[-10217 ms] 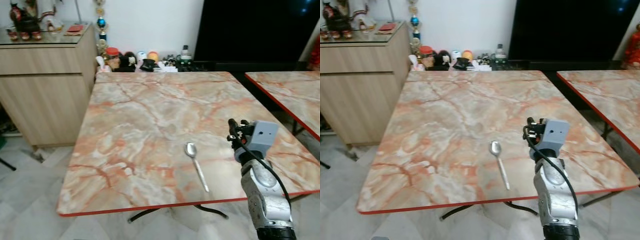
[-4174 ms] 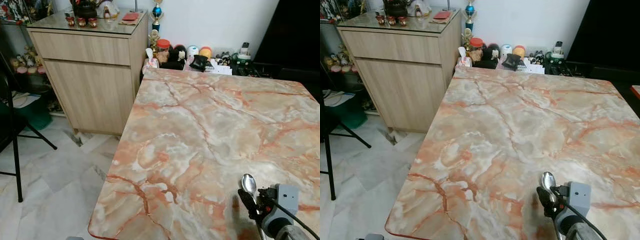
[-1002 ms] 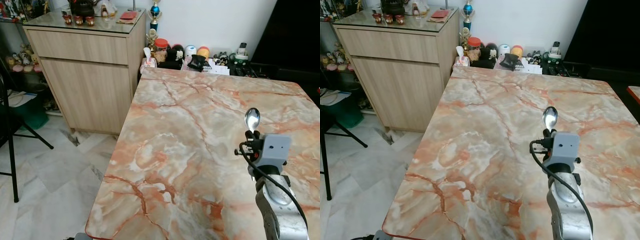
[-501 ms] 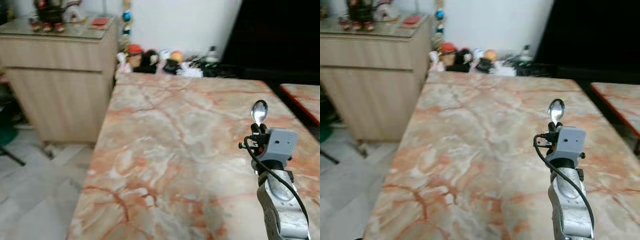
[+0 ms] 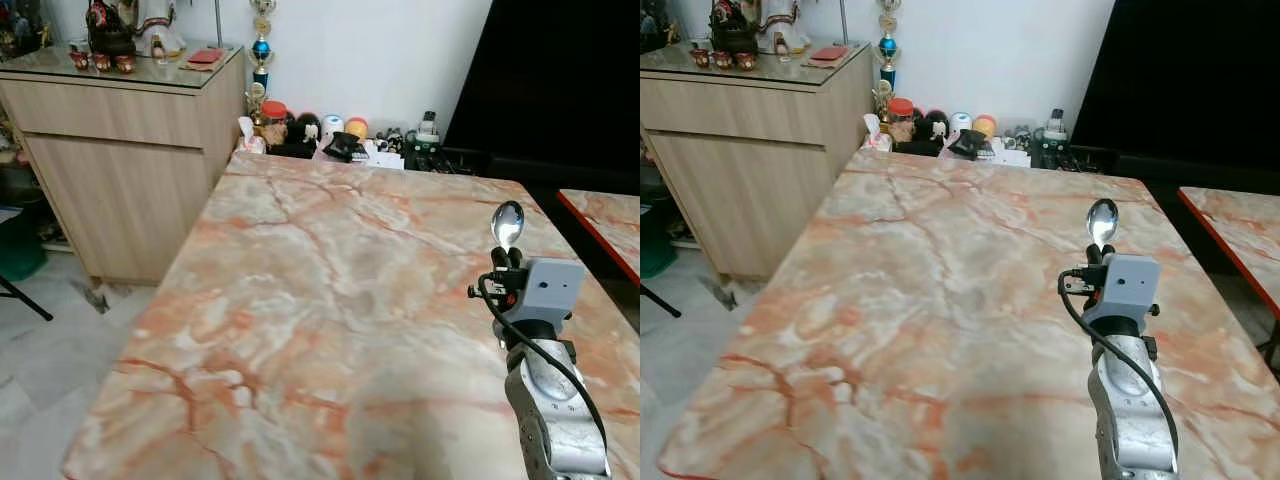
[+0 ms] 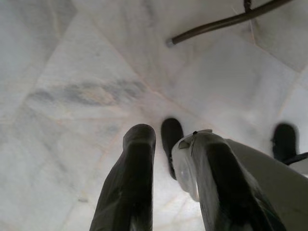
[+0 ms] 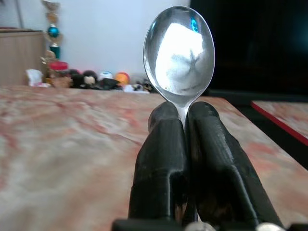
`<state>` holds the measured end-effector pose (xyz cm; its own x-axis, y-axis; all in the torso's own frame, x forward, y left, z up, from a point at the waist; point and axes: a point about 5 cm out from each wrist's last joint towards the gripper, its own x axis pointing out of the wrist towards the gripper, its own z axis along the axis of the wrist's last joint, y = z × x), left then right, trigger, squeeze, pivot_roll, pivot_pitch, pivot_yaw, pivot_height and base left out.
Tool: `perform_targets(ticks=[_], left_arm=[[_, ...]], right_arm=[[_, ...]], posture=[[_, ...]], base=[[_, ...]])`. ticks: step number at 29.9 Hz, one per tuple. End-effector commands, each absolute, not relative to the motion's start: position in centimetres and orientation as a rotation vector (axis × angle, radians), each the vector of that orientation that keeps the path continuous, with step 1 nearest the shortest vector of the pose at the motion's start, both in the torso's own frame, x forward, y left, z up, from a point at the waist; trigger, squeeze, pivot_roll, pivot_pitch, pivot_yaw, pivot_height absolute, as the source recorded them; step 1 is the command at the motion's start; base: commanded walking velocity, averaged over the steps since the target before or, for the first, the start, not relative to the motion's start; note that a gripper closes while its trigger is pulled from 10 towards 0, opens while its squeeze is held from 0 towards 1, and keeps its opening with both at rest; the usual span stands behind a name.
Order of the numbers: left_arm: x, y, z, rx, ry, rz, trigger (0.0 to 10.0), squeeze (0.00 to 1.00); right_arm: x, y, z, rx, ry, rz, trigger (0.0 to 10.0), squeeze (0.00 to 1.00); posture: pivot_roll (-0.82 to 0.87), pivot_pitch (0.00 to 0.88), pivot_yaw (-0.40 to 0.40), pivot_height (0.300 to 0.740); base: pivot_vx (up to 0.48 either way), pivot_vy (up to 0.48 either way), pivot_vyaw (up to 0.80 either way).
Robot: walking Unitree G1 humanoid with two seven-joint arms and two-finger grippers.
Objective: Setting the table
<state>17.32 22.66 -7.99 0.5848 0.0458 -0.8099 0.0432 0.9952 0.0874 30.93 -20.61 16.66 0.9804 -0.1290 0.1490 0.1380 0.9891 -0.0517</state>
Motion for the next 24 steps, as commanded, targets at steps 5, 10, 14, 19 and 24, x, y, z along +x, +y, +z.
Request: perform_targets(ticks=[5,10,14,19,24], left_arm=[[17.02,21.94,-8.28,0.092,0.954,-0.016,10.0,0.0],[17.01,22.15,-8.24,0.096,0.954,-0.007,10.0,0.0],[17.05,22.22,-8.22,0.105,0.954,-0.004,10.0,0.0],[16.94,22.34,-8.25,0.109,0.961,-0.002,10.0,0.0],[16.76,22.49,-8.31,0.119,0.971,-0.001,10.0,0.0]], right_arm=[[30.73,-21.39,16.98,-0.055,-0.159,-0.157,10.0,0.0],[30.74,-21.35,17.19,-0.07,-0.177,-0.16,10.0,0.0],[30.77,-21.28,17.31,-0.073,-0.182,-0.151,10.0,0.0],[30.64,-21.49,17.66,-0.071,-0.201,-0.157,10.0,0.0],[30.55,-21.46,17.76,-0.087,-0.211,-0.155,10.0,0.0]], posture=[[0.02,0.043,-0.047,0.74],[0.02,0.046,-0.046,0.74],[0.02,0.048,-0.045,0.74],[0.01,0.051,-0.042,0.74],[0.01,0.051,-0.04,0.74]], base=[[0.0,-0.48,-0.76],[0.0,-0.48,-0.32],[0.0,-0.48,0.0],[0.0,-0.48,0.0],[0.0,-0.472,0.0]])
